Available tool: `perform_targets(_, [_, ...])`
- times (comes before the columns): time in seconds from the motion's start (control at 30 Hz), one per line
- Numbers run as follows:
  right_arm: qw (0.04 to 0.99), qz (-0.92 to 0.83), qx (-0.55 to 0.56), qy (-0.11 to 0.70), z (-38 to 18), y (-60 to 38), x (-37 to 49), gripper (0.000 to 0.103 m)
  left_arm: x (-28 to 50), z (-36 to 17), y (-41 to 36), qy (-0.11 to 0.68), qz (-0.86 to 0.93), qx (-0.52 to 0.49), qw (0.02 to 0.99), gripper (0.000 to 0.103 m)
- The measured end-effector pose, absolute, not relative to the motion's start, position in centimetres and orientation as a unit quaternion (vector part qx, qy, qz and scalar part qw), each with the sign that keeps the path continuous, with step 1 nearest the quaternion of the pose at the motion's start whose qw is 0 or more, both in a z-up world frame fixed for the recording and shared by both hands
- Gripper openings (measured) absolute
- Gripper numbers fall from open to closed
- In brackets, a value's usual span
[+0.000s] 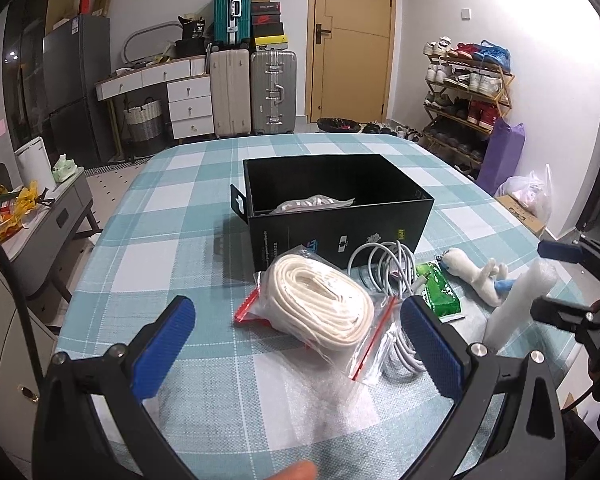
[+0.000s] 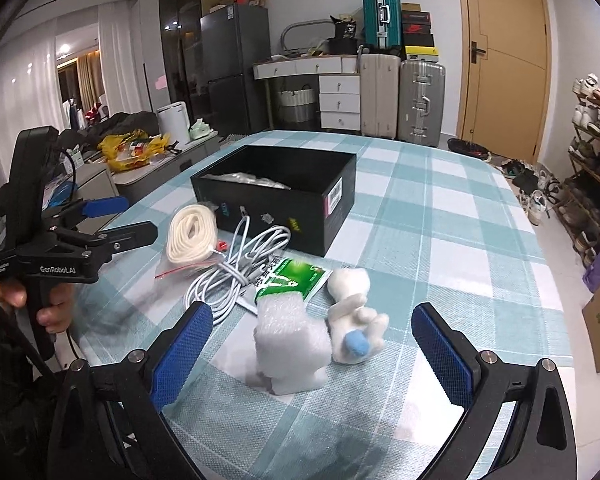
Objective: Organize soft objects
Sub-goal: 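Move the right gripper to the white foam block and grasp it, then lift the foam with the right gripper while the left grasps the white rope bag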
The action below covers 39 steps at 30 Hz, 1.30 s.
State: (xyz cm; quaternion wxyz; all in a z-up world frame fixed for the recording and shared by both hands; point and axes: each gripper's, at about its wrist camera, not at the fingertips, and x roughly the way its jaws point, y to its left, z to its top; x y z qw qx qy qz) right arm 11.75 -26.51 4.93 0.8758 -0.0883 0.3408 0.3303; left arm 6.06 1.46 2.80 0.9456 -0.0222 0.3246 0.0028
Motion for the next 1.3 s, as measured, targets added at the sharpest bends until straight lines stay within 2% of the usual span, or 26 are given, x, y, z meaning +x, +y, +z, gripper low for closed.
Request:
perform_targets(0.1, [0.870,0.339,-0.089,0.347,4.6,-26.4,11.7,0.094,6.1,2.8,1.8,0.326,0.001,-0.032,0.945,0.103])
perform_targets(0.27, [0.863,0.351,-0.102,0.350,4.3,-25.7,11.3,0.089,6.3,2.6,2.3,0.330,0.007,-0.036,0.943,0.103])
perform_targets(0.37, [0.857,0.360,-0.107,0.353,4.1,-25.4,11.2,0.084,6.3,2.7,2.5,0.328,0.009,-0.037,0.944,0.103])
perform_targets(0.43, [0.852,0.364,-0.116,0.358,3.8,-25.1,11.1,0.077,6.3,2.7,2.5,0.329,0.009,-0.037,0.944,0.103])
perform_targets(0.63, [0.844,0.373,-0.126,0.365,3.2,-24.9,10.9,0.068,6.3,2.7,2.9,0.329,0.012,-0.038,0.944,0.103])
perform_targets(0.8, [0.841,0.373,-0.129,0.371,2.6,-24.9,11.2,0.064,6.4,2.7,3.0,0.330,0.014,-0.036,0.943,0.103])
perform_targets(1.17, [0.838,0.366,-0.133,0.381,1.8,-25.2,11.8,0.063,6.8,1.9,2.8,0.338,0.015,-0.031,0.940,0.103])
perform_targets(1.23, [0.838,0.366,-0.134,0.382,1.7,-25.2,11.9,0.055,6.8,1.7,2.8,0.340,0.014,-0.032,0.940,0.103])
perform_targets(1.3, [0.836,0.368,-0.136,0.382,1.6,-25.1,11.8,0.052,6.9,1.5,2.8,0.342,0.015,-0.032,0.939,0.103])
